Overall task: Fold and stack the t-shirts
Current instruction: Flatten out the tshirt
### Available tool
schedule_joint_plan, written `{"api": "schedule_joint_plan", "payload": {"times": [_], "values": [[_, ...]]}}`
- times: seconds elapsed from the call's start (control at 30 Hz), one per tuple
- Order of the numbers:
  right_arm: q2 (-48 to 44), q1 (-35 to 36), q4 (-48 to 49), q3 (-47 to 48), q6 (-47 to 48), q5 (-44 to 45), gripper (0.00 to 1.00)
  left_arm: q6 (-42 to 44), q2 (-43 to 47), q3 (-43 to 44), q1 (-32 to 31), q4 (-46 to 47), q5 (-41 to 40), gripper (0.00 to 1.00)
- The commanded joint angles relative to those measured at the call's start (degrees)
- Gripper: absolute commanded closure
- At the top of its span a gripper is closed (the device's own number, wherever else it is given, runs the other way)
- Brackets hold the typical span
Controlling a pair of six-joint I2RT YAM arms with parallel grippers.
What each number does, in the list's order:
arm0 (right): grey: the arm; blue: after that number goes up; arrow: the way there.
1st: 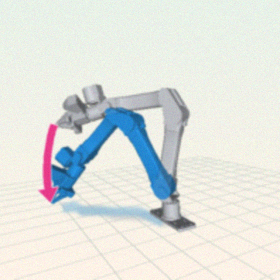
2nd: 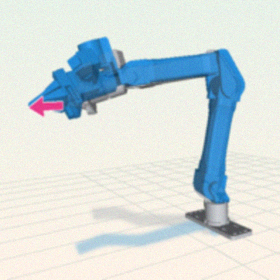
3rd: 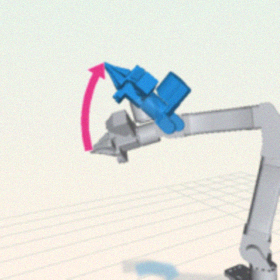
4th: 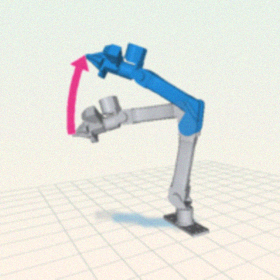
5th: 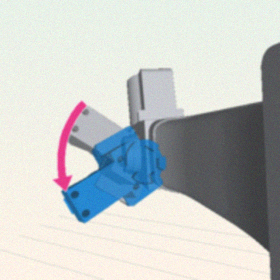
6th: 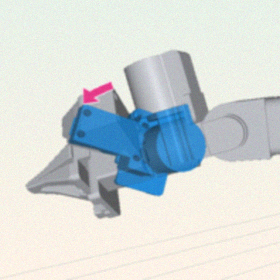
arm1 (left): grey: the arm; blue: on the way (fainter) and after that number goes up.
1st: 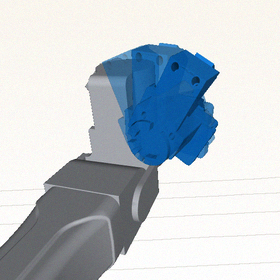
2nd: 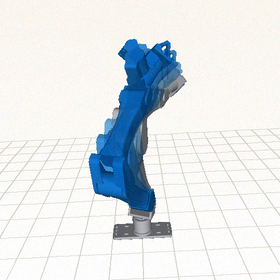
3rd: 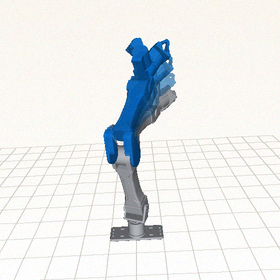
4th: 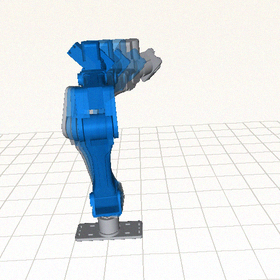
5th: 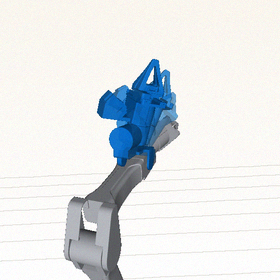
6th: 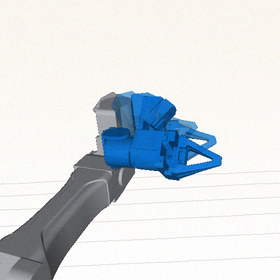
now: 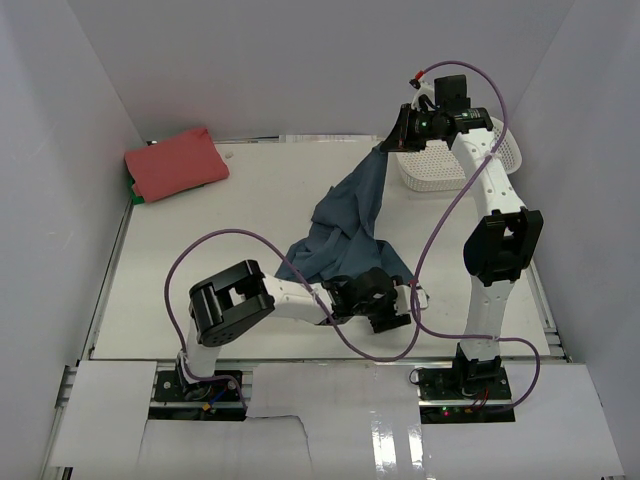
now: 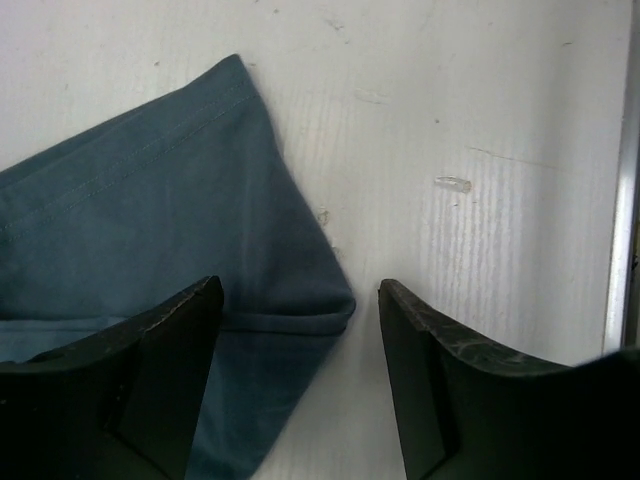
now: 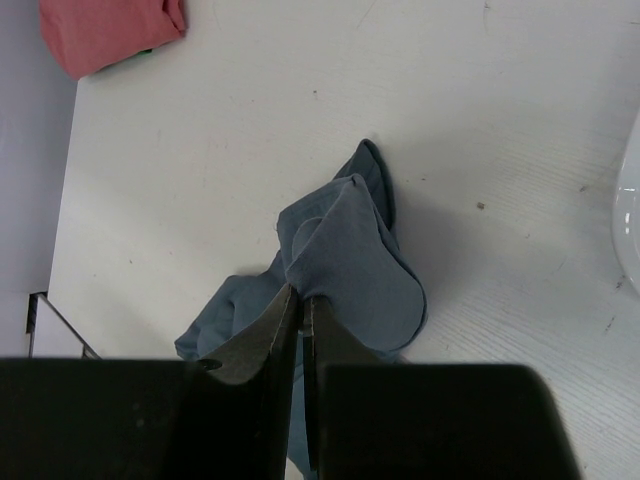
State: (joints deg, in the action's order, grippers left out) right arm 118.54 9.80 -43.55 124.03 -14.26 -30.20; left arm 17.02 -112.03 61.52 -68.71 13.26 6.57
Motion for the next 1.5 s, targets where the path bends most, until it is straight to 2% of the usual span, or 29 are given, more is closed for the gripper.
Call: {"api": "schedule_joint_plan", "payload": {"times": [0.0,0.17,0.3,0.33,0.37,0.4,0.53,0.67,0.7,0.83,0.9,0.97,1.1,1.23,1.33,1.47], "values": [[-2.3,-0.2,0.0,1.7,1.2,-1.0,0.92,-0.8,-0.6,1.4,1.2,-1.7,0.0,0.27],[-2.9,-0.2,0.0,1.3,1.3,-1.1,0.92,-1.0,-1.9,2.0,1.9,-1.7,-1.8,0.33],[-3.2,-0.3,0.0,1.1,1.3,-0.8,0.92,-2.2,-2.3,3.8,2.1,-2.9,-5.8,0.54],[-3.2,-0.3,0.0,1.1,1.4,-0.7,0.92,-2.9,-2.3,4.9,2.1,-3.5,-8.3,0.65],[-3.3,-0.3,0.0,1.0,1.4,-0.6,0.92,-3.8,-2.1,5.7,2.1,-6.2,-8.8,0.7],[-3.4,-0.3,-0.1,0.9,1.5,-0.4,0.92,-5.4,-2.0,6.6,2.1,-7.7,-10.2,0.81],[-3.8,-1.3,-0.6,0.2,1.0,2.3,0.92,-10.1,2.7,7.8,2.1,-16.5,-10.9,0.97],[-3.4,-2.9,-0.5,-1.2,-0.2,6.2,0.92,-13.9,16.5,1.0,2.1,-19.0,-4.6,0.96],[-3.2,-3.1,-0.5,-1.2,-0.3,6.5,0.92,-14.8,22.9,0.1,2.1,-19.8,-3.3,0.95],[-2.5,-3.9,-0.3,-1.1,-1.4,10.3,0.92,-20.3,36.7,-1.7,2.1,-28.6,-1.3,0.88],[-2.4,-4.1,-0.2,-1.2,-1.9,11.4,0.92,-21.0,42.7,-1.4,2.1,-32.8,-5.1,0.83],[-2.9,-4.3,0.0,-2.1,-2.5,12.4,0.92,-22.7,46.0,-1.1,2.2,-39.2,-13.6,0.76],[-4.7,-4.3,2.1,-4.8,-4.1,13.5,0.92,-24.7,52.3,-2.4,2.4,-45.4,-21.0,0.75],[-8.5,-4.4,3.7,-7.2,-5.2,18.5,0.92,-26.1,57.5,-3.6,3.3,-47.4,-30.0,0.76],[-11.0,-4.6,4.6,-9.2,-5.9,19.5,0.92,-23.7,61.1,-5.7,5.5,-46.0,-33.2,0.79],[-11.8,-4.6,4.4,-10.2,-5.9,16.8,0.92,-21.9,61.6,-6.3,10.2,-45.8,-30.8,0.8]]}}
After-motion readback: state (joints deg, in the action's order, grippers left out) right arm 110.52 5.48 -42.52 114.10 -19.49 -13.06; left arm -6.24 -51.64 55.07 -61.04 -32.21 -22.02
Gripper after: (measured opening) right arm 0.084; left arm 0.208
